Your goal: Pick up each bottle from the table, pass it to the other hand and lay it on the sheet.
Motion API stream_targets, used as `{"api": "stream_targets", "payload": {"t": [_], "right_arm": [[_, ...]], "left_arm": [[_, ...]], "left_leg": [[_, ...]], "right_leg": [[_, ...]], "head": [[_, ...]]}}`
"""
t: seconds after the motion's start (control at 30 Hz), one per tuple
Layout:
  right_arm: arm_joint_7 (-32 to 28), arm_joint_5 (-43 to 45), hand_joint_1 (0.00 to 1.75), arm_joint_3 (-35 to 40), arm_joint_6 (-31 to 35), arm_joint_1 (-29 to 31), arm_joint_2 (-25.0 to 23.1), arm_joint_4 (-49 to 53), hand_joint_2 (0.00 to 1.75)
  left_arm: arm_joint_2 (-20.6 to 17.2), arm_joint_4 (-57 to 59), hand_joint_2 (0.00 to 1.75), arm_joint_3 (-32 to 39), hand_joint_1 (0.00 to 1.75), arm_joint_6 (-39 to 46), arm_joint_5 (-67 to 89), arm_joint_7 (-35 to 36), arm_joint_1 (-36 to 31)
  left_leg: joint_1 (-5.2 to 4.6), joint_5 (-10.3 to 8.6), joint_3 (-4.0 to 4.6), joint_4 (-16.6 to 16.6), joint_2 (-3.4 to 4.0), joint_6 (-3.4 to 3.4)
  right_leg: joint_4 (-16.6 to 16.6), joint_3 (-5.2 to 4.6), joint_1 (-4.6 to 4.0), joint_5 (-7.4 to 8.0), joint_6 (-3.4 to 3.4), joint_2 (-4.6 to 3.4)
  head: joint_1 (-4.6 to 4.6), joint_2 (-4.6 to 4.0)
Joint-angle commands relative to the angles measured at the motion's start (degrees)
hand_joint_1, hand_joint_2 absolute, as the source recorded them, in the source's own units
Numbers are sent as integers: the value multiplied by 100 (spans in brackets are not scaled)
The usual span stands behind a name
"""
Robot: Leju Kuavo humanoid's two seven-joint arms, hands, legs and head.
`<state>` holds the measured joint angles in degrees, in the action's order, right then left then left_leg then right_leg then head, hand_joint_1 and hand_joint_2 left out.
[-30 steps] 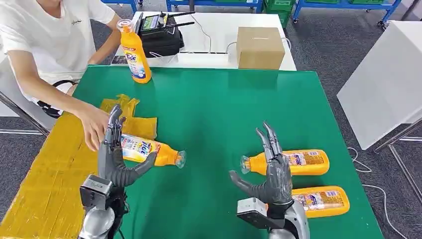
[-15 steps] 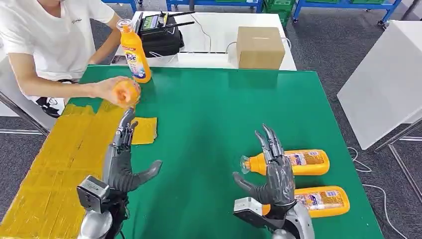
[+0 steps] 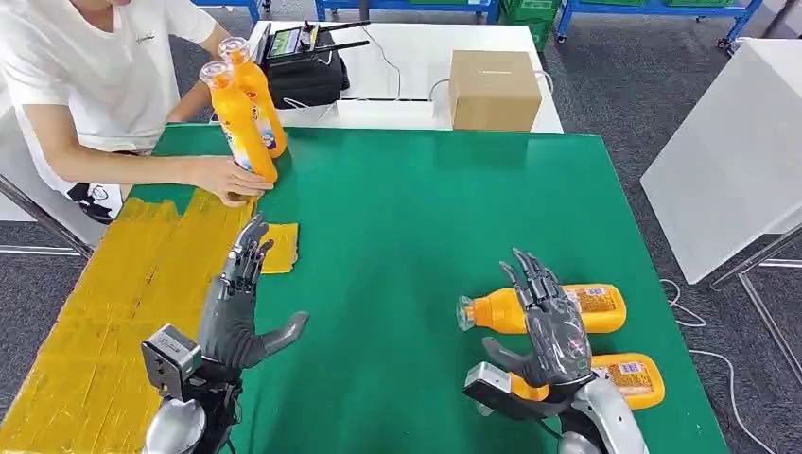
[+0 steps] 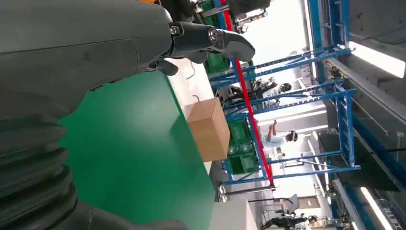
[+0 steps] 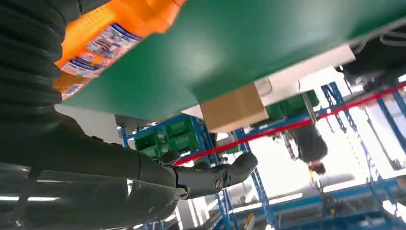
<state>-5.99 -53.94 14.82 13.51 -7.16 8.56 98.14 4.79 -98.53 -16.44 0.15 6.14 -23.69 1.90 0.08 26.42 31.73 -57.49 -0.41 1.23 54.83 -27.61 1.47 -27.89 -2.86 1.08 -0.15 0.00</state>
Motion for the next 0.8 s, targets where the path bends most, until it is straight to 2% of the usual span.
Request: {"api": "stream_targets", "payload": {"t": [0.03,0.2,0.5,0.8], "right_arm": [[-133,308,0,-444,-579,246,1046,-477,175],[-205,507,0,-925,-953,245,1320,-580,175],[-192,497,0,-909,-941,235,1286,-579,175],[-78,498,0,-998,-1255,448,1661,-1143,175]], "left_arm": [[-82,420,175,177,0,-33,-74,0,-187],[-65,472,175,201,0,-14,-86,-42,-178],[-64,470,175,200,0,-14,-86,-42,-178],[-56,616,175,133,0,31,-55,-79,-268]], "left_leg": [[8,-3,-11,10,6,-6],[3,-2,-5,4,2,-3],[2,0,-8,5,7,-7],[5,-2,-7,6,10,-3]], "right_leg": [[-18,14,-10,10,19,-12],[-12,8,-4,7,12,-7],[-11,6,-4,6,16,-11],[-16,9,-6,10,13,-14]], "head": [[0,0],[0,0],[0,0],[-2,0]]}}
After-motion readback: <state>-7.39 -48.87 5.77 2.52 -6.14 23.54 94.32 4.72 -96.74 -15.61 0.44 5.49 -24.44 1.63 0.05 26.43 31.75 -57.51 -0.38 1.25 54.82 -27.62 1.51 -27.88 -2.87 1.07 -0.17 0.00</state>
